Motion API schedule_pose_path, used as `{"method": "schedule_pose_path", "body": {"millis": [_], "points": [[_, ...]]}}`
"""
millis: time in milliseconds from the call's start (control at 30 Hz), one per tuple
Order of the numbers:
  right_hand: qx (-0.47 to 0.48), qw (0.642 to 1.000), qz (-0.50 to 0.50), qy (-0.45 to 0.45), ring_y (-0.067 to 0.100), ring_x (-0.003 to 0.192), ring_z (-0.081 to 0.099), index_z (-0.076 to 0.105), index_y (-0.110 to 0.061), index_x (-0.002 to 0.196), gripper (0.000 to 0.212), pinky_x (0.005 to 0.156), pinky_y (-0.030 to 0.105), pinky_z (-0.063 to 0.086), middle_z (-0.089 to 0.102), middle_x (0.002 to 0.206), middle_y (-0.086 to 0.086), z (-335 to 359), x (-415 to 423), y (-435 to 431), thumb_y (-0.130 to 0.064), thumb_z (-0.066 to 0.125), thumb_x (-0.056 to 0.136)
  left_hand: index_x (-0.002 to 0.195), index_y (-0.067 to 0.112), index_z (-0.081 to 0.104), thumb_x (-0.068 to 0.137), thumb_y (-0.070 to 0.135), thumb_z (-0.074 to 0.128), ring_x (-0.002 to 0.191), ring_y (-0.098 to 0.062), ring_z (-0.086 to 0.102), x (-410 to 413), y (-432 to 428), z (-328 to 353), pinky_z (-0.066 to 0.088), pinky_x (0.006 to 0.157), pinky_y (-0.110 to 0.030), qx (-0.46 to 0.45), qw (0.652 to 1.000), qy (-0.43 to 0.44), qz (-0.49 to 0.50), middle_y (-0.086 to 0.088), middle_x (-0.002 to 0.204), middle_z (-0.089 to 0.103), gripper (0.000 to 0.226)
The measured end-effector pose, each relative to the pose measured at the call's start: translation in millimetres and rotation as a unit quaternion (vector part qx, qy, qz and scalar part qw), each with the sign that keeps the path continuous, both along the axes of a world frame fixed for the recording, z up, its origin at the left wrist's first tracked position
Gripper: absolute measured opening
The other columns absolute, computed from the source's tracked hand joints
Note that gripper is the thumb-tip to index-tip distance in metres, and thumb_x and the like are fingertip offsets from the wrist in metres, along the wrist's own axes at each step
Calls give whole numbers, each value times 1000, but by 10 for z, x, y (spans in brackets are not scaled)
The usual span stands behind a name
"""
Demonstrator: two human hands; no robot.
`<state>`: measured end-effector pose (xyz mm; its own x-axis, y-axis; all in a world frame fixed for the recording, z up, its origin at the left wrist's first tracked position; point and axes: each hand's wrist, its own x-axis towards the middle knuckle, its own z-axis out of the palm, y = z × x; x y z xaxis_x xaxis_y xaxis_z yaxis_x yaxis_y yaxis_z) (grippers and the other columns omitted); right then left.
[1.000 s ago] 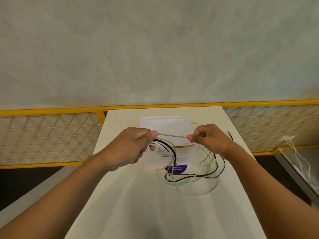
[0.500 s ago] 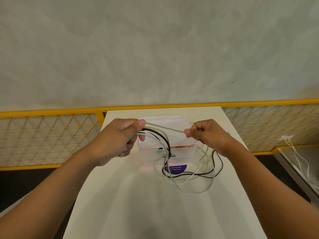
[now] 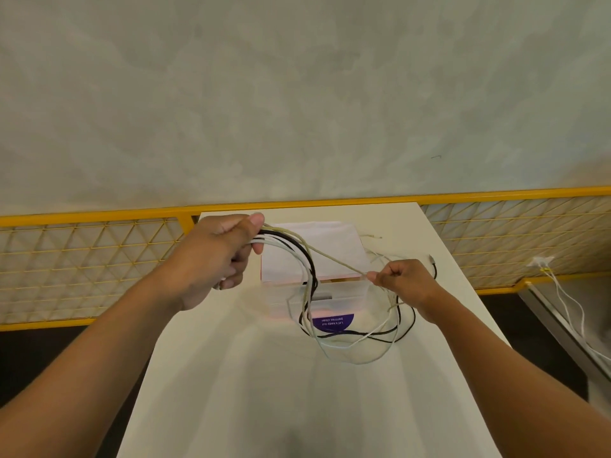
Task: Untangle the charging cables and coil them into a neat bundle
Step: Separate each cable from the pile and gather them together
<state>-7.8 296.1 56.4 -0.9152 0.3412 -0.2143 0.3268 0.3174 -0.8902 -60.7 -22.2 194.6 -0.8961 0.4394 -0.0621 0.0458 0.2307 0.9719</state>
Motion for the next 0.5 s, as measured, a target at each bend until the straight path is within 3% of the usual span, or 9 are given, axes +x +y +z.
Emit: {"method": "schedule_pose_path", "body": {"millis": [67,133,300,500], "points": [[-5,1000,-17,-19,7,55,49,62,14,81,49,62,26,42,53,59,5,-77,57,61,-32,80,84,76,2,55,103,35,47,44,-16,22,-22,-40,28,24,42,-22,9,1000,3,8,0,52,25,43],[-7,999,-29,-34,6,50,41,62,16,83,48,55,21,34,46,52,-6,-175,109,96,-29,79,85,75,2,56,102,35,48,44,-16,22,-23,-57,21,24,44,-24,7,1000,3,8,-1,53,25,43],[-8,999,-28,-46,8,67,54,64,15,86,45,64,23,40,60,63,-5,-303,145,71,-28,78,86,74,4,57,102,37,49,44,-16,22,-3,-1,-39,23,46,-25,11,1000,-4,-7,0,53,24,43],[24,995,-61,-80,11,56,40,63,5,75,38,55,22,34,46,51,-7,-412,265,207,-28,79,86,75,1,52,101,34,49,39,-13,22,-88,-175,126,24,40,-20,66,997,-2,27,0,50,22,42]]}}
